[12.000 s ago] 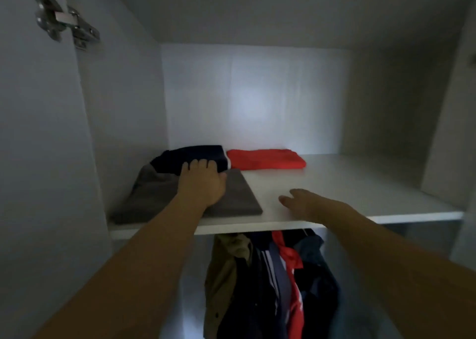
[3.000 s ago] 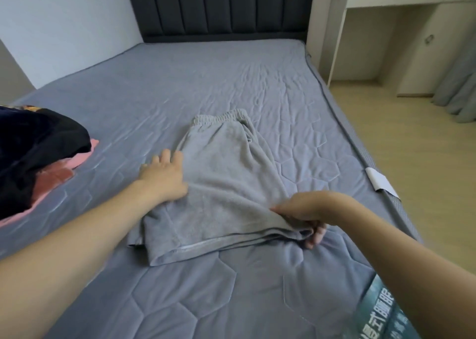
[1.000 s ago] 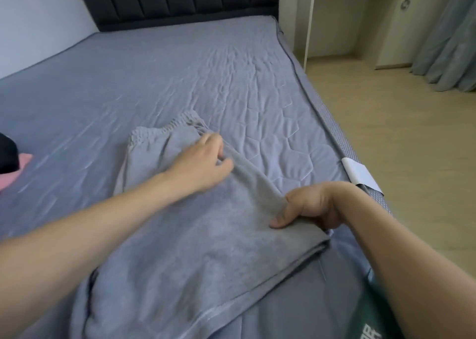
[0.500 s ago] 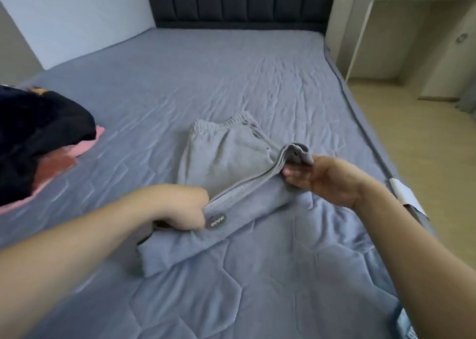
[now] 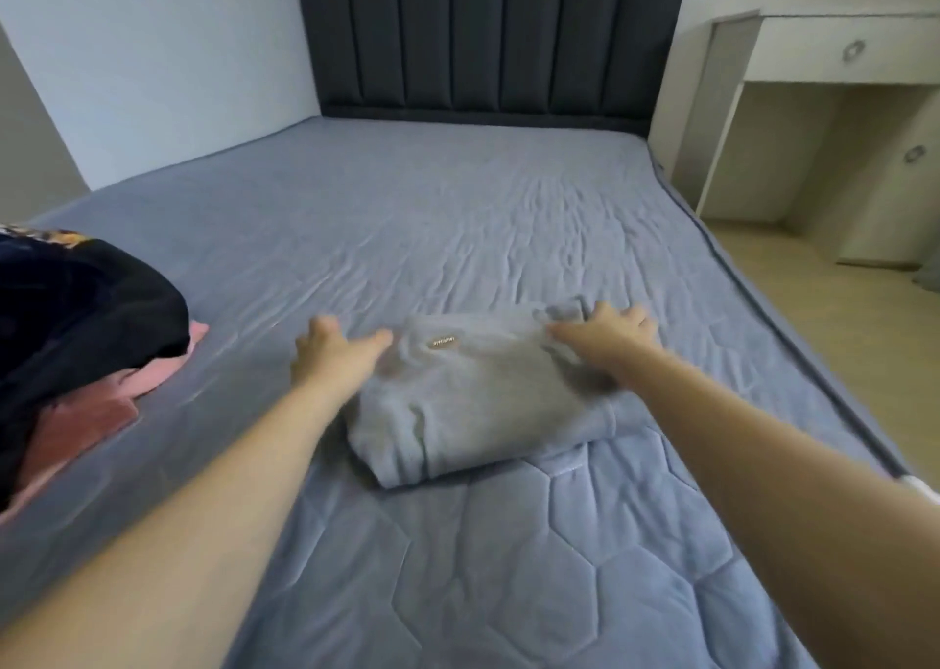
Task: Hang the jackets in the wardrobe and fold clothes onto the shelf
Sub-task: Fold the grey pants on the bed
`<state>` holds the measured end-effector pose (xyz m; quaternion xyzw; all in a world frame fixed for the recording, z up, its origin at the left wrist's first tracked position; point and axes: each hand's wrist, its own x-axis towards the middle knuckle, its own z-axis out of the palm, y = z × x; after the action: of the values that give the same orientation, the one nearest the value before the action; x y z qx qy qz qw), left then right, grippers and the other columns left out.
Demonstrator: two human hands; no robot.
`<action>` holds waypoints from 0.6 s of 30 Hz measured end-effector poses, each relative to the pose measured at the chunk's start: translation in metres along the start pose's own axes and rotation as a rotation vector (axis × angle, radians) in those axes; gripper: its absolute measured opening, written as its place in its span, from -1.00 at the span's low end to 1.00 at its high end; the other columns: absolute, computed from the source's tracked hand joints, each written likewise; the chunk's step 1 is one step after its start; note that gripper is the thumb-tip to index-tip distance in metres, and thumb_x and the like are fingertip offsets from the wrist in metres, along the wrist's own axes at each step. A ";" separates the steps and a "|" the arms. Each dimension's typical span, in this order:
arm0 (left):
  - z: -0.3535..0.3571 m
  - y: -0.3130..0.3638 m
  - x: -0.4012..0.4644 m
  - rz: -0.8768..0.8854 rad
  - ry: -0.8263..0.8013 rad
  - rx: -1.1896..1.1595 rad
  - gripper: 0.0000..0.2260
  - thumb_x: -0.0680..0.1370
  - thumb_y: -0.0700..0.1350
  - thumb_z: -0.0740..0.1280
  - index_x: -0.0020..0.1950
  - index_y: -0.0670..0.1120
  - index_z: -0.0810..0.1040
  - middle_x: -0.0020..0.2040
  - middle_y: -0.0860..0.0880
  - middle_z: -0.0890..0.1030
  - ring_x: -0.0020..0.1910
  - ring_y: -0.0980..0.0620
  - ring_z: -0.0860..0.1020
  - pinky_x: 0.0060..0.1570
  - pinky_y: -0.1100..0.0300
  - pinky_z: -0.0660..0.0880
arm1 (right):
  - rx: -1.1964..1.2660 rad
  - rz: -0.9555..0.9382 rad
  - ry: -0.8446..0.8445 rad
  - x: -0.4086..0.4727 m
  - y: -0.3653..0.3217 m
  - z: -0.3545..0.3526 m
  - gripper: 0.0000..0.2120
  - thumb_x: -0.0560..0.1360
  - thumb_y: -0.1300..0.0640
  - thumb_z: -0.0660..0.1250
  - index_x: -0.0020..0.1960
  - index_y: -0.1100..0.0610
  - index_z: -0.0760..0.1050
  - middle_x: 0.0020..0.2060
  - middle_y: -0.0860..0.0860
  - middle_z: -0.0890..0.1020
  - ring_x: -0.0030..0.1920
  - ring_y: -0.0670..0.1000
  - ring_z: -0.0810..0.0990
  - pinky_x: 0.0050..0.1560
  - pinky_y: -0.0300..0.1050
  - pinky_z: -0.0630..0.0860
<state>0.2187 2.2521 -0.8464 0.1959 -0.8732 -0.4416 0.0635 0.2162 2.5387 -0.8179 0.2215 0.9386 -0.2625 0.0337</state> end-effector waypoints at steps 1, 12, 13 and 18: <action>0.014 -0.021 -0.008 -0.053 -0.061 -0.164 -0.32 0.27 0.24 0.47 0.25 -0.11 0.45 0.21 -0.16 0.56 0.20 -0.19 0.54 0.24 -0.06 0.47 | -0.005 0.028 -0.055 0.002 0.001 0.018 -0.09 0.38 -0.48 0.19 0.53 0.05 0.15 0.50 0.17 0.14 0.48 0.23 0.13 0.44 0.15 0.12; 0.038 -0.019 0.003 -0.302 -0.690 -0.833 -0.70 0.44 -0.02 0.48 0.09 -0.16 0.66 0.00 -0.15 0.71 -0.10 -0.09 0.70 -0.31 0.13 0.61 | 0.606 0.007 -0.045 0.054 -0.009 0.058 -0.06 0.24 -0.33 0.51 0.40 0.08 0.18 0.31 0.08 0.42 0.14 0.09 0.50 0.13 -0.01 0.46; 0.041 -0.019 0.006 -0.326 -0.675 -0.836 -0.70 0.44 -0.02 0.49 0.08 -0.16 0.66 -0.04 -0.15 0.71 -0.15 -0.08 0.71 -0.34 0.14 0.60 | 0.590 -0.021 -0.066 0.056 -0.011 0.061 -0.06 0.24 -0.32 0.52 0.40 0.13 0.23 0.28 0.07 0.46 0.12 0.08 0.53 0.06 -0.06 0.48; 0.049 -0.017 0.025 -0.457 -0.628 -0.711 -0.84 0.51 -0.12 0.42 0.00 -0.20 0.64 -0.24 -0.13 0.71 -0.34 -0.06 0.68 -0.44 0.17 0.57 | 0.601 0.010 -0.243 0.059 -0.018 0.057 -0.48 0.26 -0.22 0.56 0.01 0.12 0.54 -0.17 0.04 0.69 -0.23 0.04 0.69 -0.33 -0.15 0.61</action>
<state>0.1865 2.2695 -0.8915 0.2059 -0.5815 -0.7505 -0.2369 0.1520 2.5195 -0.8693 0.1930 0.8070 -0.5524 0.0800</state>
